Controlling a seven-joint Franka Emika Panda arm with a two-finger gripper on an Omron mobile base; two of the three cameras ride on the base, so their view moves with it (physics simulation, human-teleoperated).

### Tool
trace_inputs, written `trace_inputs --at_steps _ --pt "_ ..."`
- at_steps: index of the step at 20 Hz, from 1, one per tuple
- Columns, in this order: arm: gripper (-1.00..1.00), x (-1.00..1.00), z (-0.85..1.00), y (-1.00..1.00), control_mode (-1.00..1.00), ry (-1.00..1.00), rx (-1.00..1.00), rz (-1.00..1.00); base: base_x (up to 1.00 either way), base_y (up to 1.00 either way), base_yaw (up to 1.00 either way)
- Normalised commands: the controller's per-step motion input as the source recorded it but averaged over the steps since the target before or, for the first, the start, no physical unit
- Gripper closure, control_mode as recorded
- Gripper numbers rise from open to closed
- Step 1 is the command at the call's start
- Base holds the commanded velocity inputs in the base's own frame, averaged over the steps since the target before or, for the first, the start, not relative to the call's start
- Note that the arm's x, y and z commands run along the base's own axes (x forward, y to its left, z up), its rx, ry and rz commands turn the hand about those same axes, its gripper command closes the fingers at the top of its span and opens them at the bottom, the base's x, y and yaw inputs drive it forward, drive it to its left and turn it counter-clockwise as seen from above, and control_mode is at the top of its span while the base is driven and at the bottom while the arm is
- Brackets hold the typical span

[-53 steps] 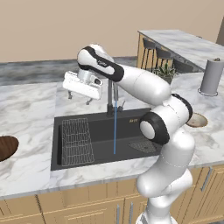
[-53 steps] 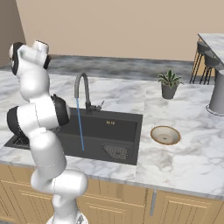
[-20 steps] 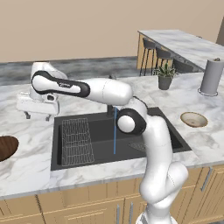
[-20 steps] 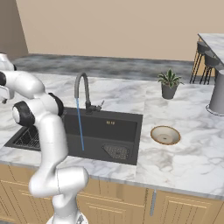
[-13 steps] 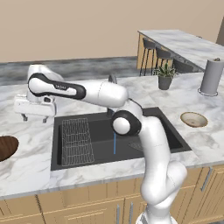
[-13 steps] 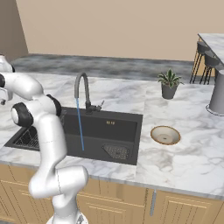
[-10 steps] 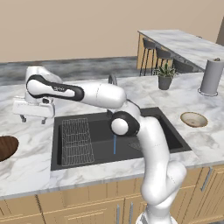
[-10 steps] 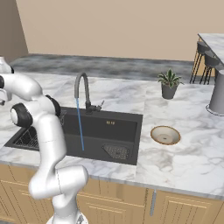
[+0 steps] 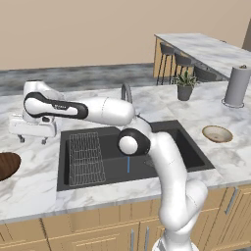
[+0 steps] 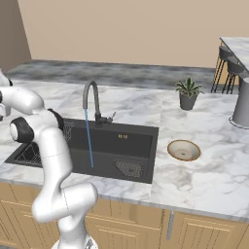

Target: Rinse each bowl for a few seconds and place them down in the sink or on the counter.

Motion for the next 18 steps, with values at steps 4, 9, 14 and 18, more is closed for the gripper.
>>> trace_inputs --at_steps 4,9,14,18 --pt "-1.0 0.04 -0.19 0.13 -1.0 -0.05 0.0 0.02 0.0 0.0 0.0" --pt "-1.0 0.03 -0.19 0.13 -1.0 -0.03 0.0 0.02 0.0 0.0 0.0" --pt "-1.0 0.0 -0.16 0.13 -1.0 -0.02 0.0 0.03 0.0 0.0 0.0" --pt "-1.0 0.0 -0.18 0.25 -1.0 -0.02 0.0 0.0 0.0 0.0 0.0"
